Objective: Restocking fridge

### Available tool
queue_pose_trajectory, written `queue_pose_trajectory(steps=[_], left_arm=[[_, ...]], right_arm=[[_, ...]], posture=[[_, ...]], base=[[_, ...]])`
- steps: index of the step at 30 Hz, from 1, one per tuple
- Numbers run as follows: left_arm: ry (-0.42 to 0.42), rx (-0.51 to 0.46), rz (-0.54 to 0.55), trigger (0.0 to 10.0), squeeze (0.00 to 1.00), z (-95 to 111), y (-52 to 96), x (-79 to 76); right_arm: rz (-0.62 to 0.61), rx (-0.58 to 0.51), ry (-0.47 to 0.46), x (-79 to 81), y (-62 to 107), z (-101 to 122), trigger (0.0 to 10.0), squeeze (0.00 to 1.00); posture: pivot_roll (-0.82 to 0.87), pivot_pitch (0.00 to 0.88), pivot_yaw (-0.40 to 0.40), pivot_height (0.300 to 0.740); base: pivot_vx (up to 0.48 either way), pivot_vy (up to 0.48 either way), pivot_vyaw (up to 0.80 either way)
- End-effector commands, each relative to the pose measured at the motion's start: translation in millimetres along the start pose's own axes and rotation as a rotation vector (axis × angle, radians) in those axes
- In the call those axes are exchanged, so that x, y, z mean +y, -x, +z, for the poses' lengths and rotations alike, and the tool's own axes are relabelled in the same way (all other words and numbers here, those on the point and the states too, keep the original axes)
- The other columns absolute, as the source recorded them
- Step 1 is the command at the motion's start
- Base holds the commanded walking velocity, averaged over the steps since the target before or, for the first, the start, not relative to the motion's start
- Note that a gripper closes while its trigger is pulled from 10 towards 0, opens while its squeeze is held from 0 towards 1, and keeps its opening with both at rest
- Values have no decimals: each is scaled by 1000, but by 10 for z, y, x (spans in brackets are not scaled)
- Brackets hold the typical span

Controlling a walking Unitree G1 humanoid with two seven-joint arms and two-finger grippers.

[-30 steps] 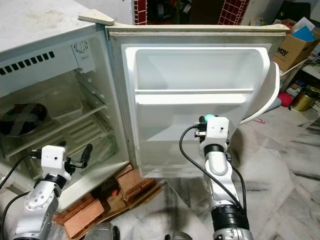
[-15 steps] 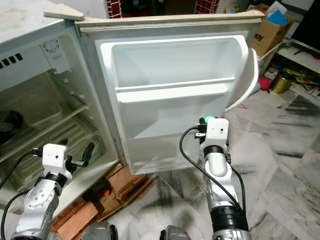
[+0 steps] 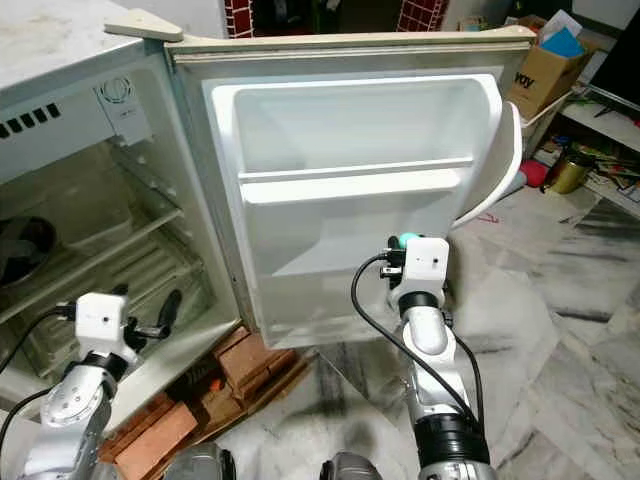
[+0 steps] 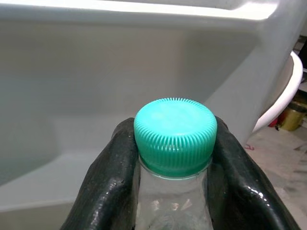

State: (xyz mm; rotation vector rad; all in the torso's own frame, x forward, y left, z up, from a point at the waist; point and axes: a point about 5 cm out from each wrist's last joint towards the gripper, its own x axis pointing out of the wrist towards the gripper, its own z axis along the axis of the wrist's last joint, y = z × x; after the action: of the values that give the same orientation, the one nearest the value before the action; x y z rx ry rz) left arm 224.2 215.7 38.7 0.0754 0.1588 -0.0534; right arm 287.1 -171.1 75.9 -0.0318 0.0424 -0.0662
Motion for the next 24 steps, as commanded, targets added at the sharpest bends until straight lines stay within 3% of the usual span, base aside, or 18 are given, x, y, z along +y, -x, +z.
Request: queue_pose_trajectory(steps=[1, 9, 24], left_arm=[[6, 19, 21, 10000, 0, -22, 55, 39], [8, 35, 17, 10000, 0, -46, 71, -5], [1, 44, 5, 10000, 0, -35, 72, -19]], right_arm=[[-3, -33, -8, -27, 28, 51, 10000, 0], [6, -29, -26, -4, 33, 46, 10000, 0], [8, -39, -15, -43, 7, 74, 10000, 0]], posture=[[60, 81, -29, 740], [60, 81, -36, 736], [57, 82, -38, 643]], base=[[0, 0, 0], [0, 0, 0], [0, 0, 0]])
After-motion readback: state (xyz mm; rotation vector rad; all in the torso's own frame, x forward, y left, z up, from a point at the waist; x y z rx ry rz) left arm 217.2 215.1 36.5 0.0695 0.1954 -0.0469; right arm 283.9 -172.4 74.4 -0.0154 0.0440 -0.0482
